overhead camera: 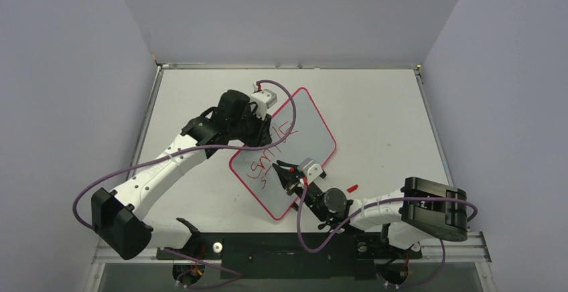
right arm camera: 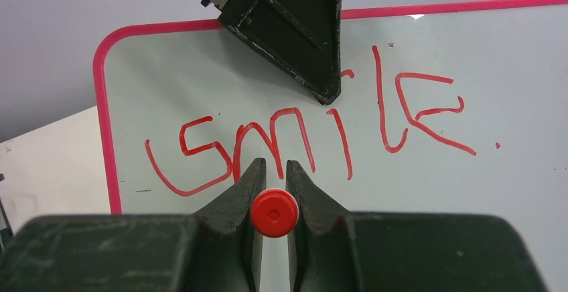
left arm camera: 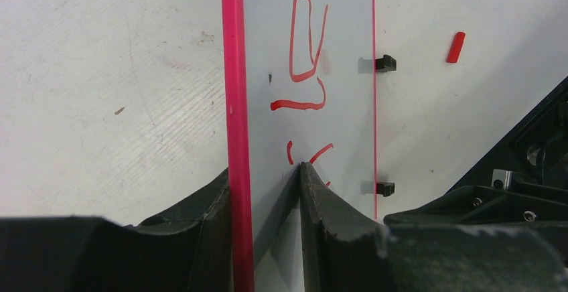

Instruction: Write a sentence on the whiteboard

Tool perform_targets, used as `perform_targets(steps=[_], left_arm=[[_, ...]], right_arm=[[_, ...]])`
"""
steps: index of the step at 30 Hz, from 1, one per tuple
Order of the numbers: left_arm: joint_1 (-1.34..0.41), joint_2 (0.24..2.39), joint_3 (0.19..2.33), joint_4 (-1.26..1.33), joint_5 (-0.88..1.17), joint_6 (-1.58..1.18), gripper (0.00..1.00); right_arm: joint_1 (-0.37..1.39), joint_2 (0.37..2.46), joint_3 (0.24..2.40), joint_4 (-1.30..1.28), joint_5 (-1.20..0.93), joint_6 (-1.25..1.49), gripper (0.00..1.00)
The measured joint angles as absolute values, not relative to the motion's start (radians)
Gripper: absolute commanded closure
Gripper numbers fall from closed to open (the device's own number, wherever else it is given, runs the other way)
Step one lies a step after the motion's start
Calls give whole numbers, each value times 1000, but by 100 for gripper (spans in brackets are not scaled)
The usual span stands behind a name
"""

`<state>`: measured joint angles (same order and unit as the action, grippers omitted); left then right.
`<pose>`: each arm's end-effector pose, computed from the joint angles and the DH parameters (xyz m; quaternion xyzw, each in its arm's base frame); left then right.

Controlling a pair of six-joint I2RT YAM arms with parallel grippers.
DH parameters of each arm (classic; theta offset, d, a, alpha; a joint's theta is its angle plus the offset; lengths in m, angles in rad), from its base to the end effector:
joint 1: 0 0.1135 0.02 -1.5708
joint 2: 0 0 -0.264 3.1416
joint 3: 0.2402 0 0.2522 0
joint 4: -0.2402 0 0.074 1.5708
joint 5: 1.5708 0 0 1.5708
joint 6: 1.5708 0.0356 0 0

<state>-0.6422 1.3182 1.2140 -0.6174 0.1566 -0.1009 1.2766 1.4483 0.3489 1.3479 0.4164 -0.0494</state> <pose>0.2256 -0.1757 0.3312 0.2739 0.8667 -0.2155 0.3568 0.0879 0.2406 0.2107 -0.2412 0.5739 0.3409 0.7045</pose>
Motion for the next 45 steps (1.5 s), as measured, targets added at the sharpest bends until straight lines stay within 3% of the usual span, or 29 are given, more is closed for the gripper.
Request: perform_targets(steps=[10, 45], left_arm=[[-643, 1317, 1214, -617, 157, -101, 100], [-643, 1315, 1211, -617, 156, -101, 100]], right_arm=[[1286, 1354, 352, 1240, 418, -70, 100], [1291, 1417, 417, 1233, 385, -43, 100]])
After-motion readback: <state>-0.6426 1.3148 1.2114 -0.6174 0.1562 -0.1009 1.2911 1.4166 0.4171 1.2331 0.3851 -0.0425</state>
